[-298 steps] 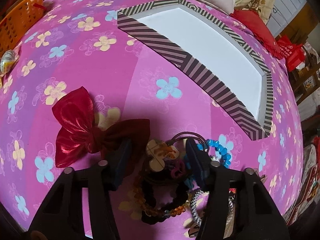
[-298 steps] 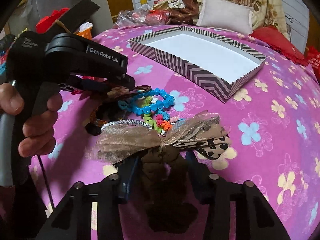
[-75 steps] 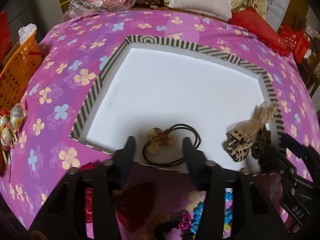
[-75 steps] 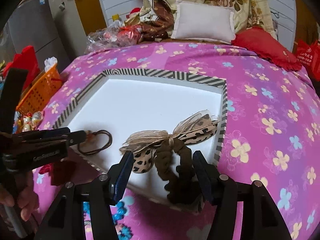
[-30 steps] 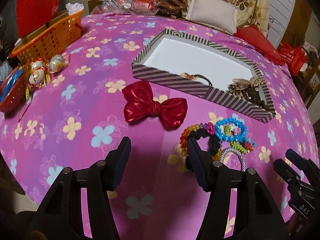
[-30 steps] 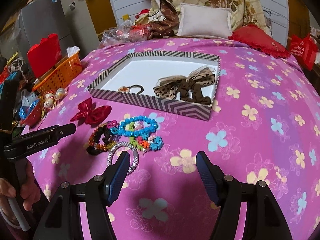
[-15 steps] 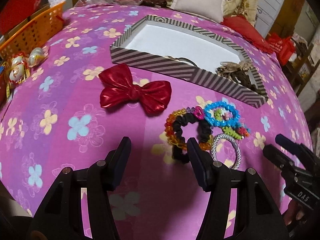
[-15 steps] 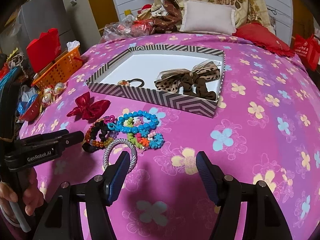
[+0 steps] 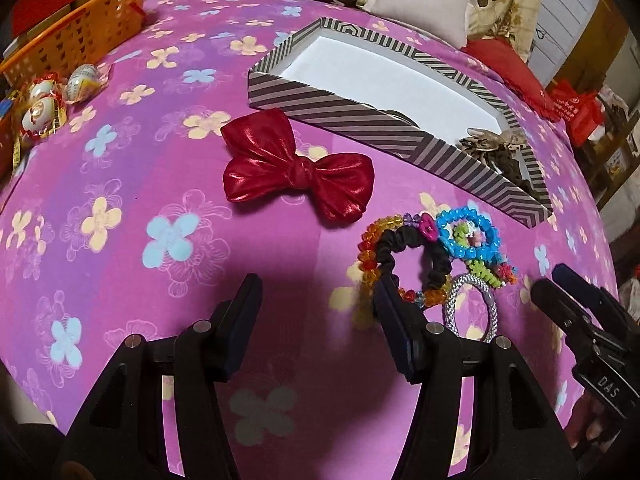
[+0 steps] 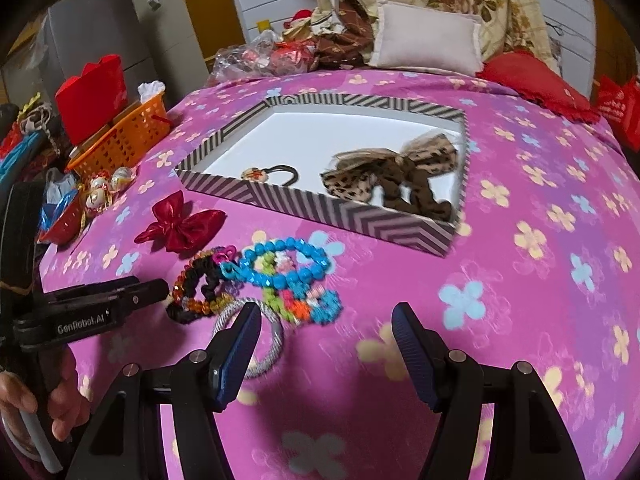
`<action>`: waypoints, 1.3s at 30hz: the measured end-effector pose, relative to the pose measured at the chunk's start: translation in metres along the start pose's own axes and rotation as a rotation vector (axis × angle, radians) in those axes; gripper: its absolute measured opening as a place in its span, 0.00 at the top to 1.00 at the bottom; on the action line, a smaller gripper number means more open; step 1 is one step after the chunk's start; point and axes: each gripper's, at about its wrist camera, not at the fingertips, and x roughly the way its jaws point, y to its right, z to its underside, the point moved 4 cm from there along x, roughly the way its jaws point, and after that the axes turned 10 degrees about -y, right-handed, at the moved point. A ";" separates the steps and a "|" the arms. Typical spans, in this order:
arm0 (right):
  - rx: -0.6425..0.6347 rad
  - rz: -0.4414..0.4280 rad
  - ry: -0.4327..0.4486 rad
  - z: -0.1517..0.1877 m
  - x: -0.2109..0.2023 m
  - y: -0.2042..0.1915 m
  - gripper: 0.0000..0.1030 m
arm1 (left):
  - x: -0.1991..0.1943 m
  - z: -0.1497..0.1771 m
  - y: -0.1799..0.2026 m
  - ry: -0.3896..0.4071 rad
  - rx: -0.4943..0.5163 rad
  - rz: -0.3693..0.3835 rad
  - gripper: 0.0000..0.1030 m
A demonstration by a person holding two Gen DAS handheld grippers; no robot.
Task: Organize jewelry
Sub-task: 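Withdraw both tools from the tray back toward the accessory pile, then grasp the grey braided bangle with left tool while right tool grasps the blue beaded bracelet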
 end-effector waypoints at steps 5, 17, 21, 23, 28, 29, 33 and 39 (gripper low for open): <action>-0.030 0.001 -0.021 -0.011 0.010 -0.005 0.48 | 0.001 -0.001 -0.002 0.000 -0.001 0.001 0.44; -0.022 -0.023 -0.060 0.010 0.003 0.007 0.50 | -0.003 0.006 0.007 -0.008 0.068 0.031 0.44; -0.057 0.011 -0.066 0.020 0.004 0.002 0.50 | -0.007 0.009 0.016 0.000 0.110 0.049 0.44; -0.039 0.015 -0.071 0.022 0.006 0.006 0.50 | -0.011 0.012 0.026 0.006 0.144 0.059 0.44; 0.011 0.020 -0.065 0.021 0.001 0.020 0.50 | -0.006 0.021 0.051 -0.020 0.194 0.066 0.44; 0.017 0.021 -0.061 0.022 -0.002 0.023 0.50 | -0.004 0.022 0.056 -0.024 0.195 0.055 0.44; 0.035 0.022 -0.050 0.023 -0.009 0.030 0.50 | 0.005 0.024 0.069 -0.032 0.203 -0.004 0.44; 0.054 0.009 -0.050 0.025 -0.010 0.034 0.50 | 0.016 0.024 0.081 -0.026 0.214 -0.104 0.44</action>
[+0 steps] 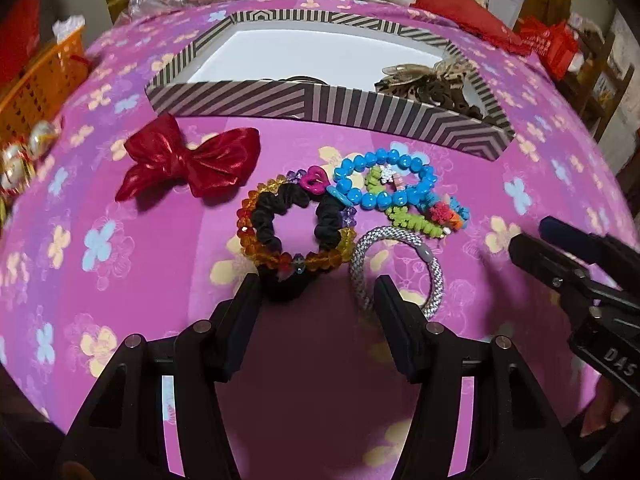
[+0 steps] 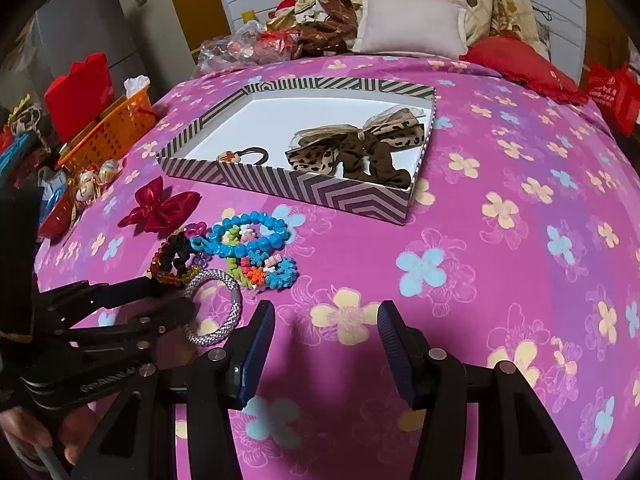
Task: Organize jewelry
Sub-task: 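Grasp the grey braided bangle with left tool while right tool grasps the blue beaded bracelet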
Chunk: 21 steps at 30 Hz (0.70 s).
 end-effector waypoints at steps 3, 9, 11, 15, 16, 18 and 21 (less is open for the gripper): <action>-0.006 -0.003 -0.004 0.000 0.001 -0.002 0.50 | 0.000 0.003 0.001 -0.001 0.031 -0.041 0.44; -0.031 -0.014 -0.006 -0.004 0.003 -0.010 0.50 | -0.006 0.016 -0.025 -0.060 0.043 -0.088 0.43; -0.041 -0.018 -0.005 -0.005 0.005 -0.013 0.50 | -0.008 0.022 -0.041 -0.072 0.030 -0.096 0.43; -0.052 -0.026 -0.012 -0.007 0.011 -0.019 0.50 | -0.010 0.031 -0.067 -0.108 -0.019 -0.039 0.43; -0.049 -0.031 -0.016 -0.007 0.012 -0.020 0.50 | -0.011 0.032 -0.071 -0.107 -0.033 -0.019 0.43; -0.046 -0.038 -0.019 -0.008 0.014 -0.021 0.50 | -0.014 0.034 -0.079 -0.098 -0.064 0.010 0.43; -0.055 -0.035 -0.018 -0.010 0.014 -0.024 0.50 | -0.013 0.034 -0.081 -0.090 -0.067 0.005 0.43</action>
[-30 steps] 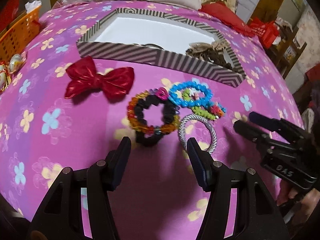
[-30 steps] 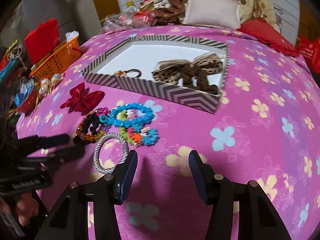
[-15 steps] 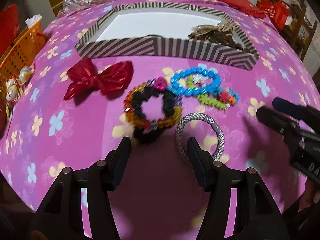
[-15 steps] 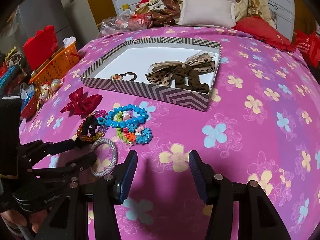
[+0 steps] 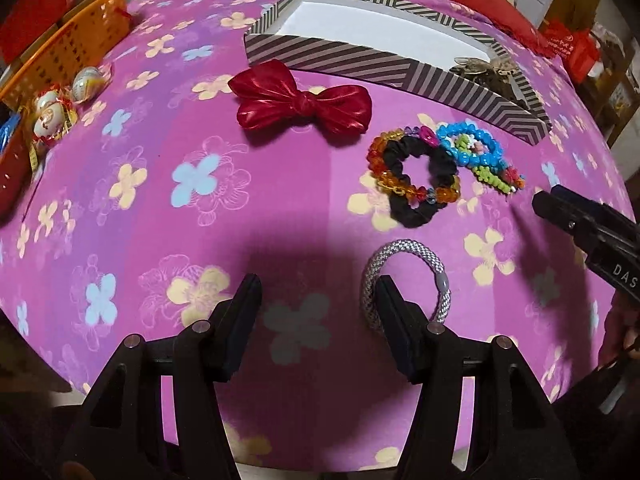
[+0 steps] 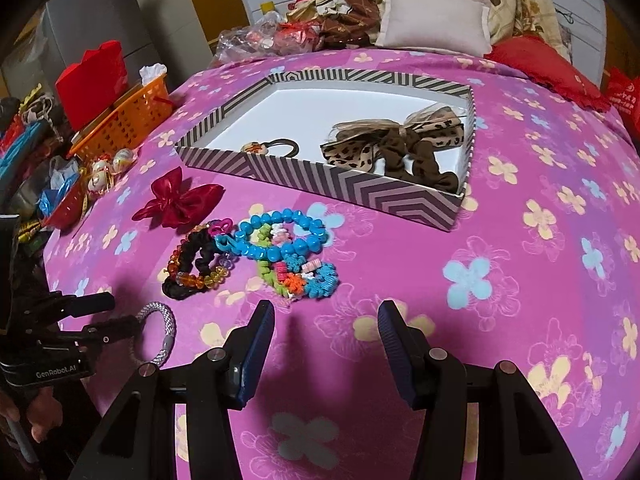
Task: Organize jewelry
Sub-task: 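Grasp the grey braided bangle with left tool while right tool grasps the blue beaded bracelet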
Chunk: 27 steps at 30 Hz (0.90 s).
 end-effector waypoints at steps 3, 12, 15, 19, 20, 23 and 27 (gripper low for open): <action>-0.008 -0.001 0.011 -0.003 -0.002 -0.002 0.50 | 0.001 0.004 0.009 0.009 0.047 -0.034 0.43; -0.057 0.036 0.030 -0.028 0.008 -0.010 0.50 | 0.002 -0.003 0.016 0.016 0.081 -0.025 0.43; -0.053 0.020 0.016 -0.038 0.016 -0.009 0.55 | 0.003 -0.003 0.016 0.025 0.087 -0.026 0.43; -0.085 0.059 -0.001 -0.053 0.029 -0.011 0.66 | 0.003 -0.005 0.015 0.034 0.089 -0.024 0.43; -0.091 0.071 -0.011 -0.056 0.033 -0.010 0.68 | 0.003 -0.006 0.015 0.035 0.089 -0.023 0.43; -0.119 0.083 -0.064 -0.054 0.045 -0.013 0.71 | 0.004 -0.006 0.014 0.033 0.090 -0.020 0.43; -0.172 0.114 -0.060 -0.047 0.046 -0.020 0.71 | 0.003 -0.007 0.013 0.033 0.092 -0.010 0.42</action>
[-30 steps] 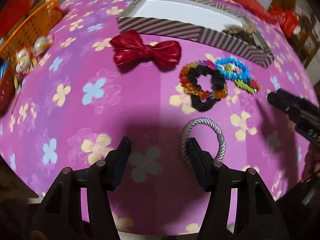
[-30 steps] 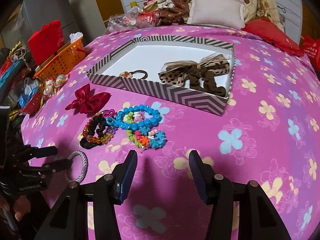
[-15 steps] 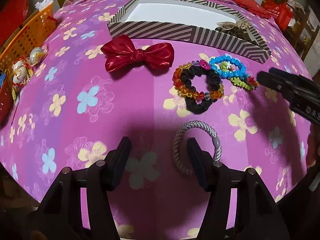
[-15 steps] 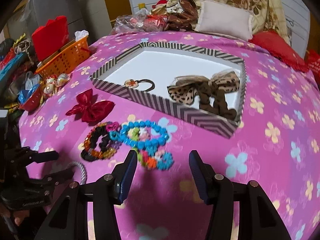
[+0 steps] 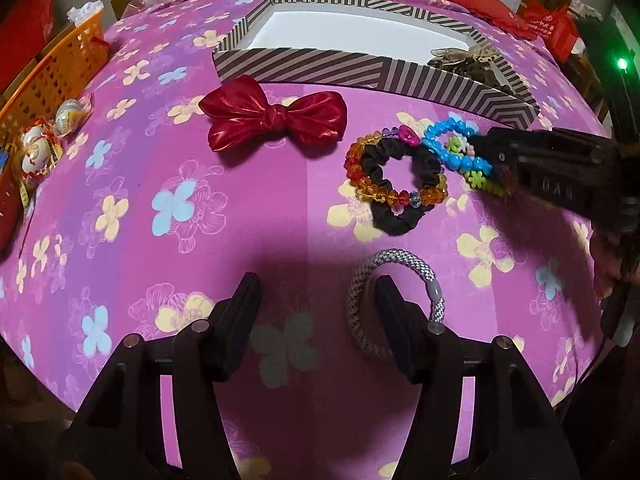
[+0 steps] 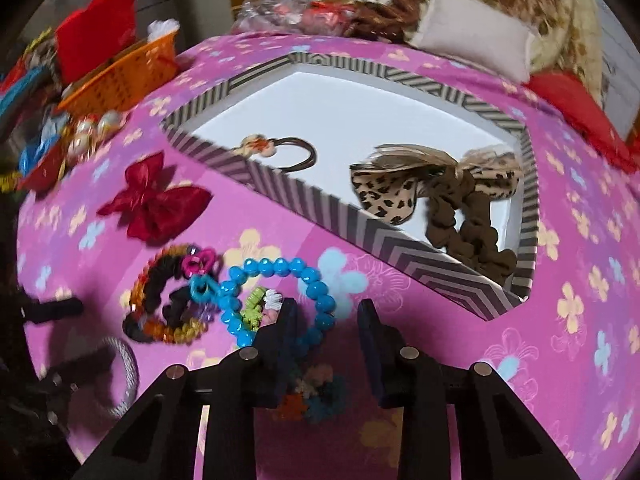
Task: Organize jewelry
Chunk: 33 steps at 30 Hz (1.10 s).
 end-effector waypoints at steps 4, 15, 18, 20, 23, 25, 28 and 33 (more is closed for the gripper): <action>-0.017 0.000 0.001 -0.002 0.002 0.000 0.77 | 0.001 0.000 0.002 -0.003 0.005 -0.004 0.40; -0.013 -0.005 0.125 -0.001 -0.045 -0.003 0.93 | -0.004 0.001 -0.003 0.012 -0.017 0.110 0.94; -0.021 -0.003 0.171 -0.002 -0.067 -0.006 0.93 | -0.007 0.003 -0.007 0.006 -0.042 0.158 0.94; -0.018 -0.010 0.197 -0.002 -0.079 -0.008 0.93 | -0.014 0.005 -0.007 0.022 -0.048 0.157 0.94; -0.009 -0.033 0.222 0.000 -0.094 -0.008 0.93 | -0.024 0.007 -0.008 0.039 -0.050 0.156 0.94; -0.001 -0.043 0.234 0.001 -0.101 -0.008 0.93 | -0.030 0.008 -0.009 0.048 -0.050 0.149 0.94; 0.009 -0.057 0.242 0.002 -0.107 -0.007 0.93 | -0.036 0.006 -0.012 0.058 -0.059 0.147 0.94; 0.005 -0.059 0.252 0.003 -0.117 -0.009 0.93 | -0.043 0.001 -0.014 0.072 -0.073 0.136 0.94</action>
